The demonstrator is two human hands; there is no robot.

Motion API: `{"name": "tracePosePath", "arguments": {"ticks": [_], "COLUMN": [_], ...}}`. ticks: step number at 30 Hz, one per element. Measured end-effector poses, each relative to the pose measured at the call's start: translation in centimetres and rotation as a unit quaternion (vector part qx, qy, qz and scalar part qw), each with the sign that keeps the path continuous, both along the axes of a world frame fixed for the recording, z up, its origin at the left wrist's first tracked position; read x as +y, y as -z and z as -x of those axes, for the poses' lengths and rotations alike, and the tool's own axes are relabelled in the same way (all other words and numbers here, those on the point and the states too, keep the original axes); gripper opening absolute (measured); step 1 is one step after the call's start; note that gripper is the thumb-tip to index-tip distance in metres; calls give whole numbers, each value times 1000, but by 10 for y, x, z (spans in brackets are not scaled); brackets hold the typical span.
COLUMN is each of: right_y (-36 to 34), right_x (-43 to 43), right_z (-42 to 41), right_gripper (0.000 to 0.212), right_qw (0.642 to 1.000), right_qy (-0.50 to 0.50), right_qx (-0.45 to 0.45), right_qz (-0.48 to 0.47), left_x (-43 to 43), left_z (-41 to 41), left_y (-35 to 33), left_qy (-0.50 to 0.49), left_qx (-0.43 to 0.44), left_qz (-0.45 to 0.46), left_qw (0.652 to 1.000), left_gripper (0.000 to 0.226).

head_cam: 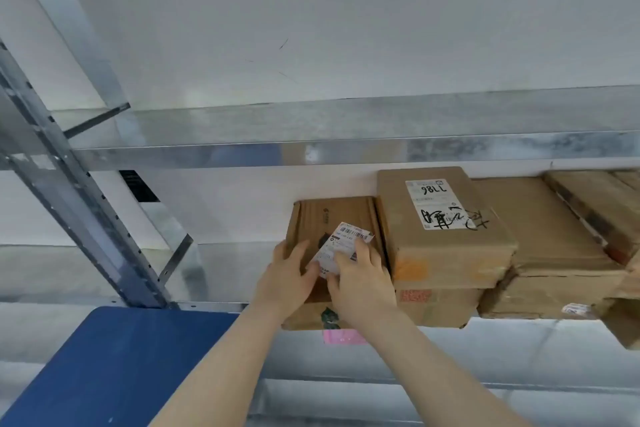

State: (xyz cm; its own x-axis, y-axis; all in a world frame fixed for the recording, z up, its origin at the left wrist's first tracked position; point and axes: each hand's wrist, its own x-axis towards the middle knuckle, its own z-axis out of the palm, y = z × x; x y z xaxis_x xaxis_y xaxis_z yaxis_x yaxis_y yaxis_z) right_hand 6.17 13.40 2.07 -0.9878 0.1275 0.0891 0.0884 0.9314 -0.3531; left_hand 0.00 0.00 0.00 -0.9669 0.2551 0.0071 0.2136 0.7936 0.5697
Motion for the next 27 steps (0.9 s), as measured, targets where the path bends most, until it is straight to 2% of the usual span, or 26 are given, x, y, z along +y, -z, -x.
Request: {"name": "tracePosePath", "arguments": {"ticks": [4, 14, 20, 27], "right_y": [9, 8, 8, 4], "right_x": [7, 8, 8, 11], "right_z": [18, 32, 29, 26], "right_gripper": [44, 44, 56, 51], "right_qw": [998, 999, 997, 999], "right_qy": [44, 46, 59, 32], "right_qx": [-34, -17, -45, 11], "right_qz": [3, -15, -10, -9], "left_x": [3, -8, -13, -9], "left_z": [10, 14, 17, 8], "left_y": [11, 26, 30, 19], "left_qy": [-1, -31, -44, -65], "left_qx": [-6, -49, -49, -23], "left_qz": [4, -70, -74, -54], "left_qw": [1000, 996, 995, 996], "left_gripper": [54, 50, 49, 56]}}
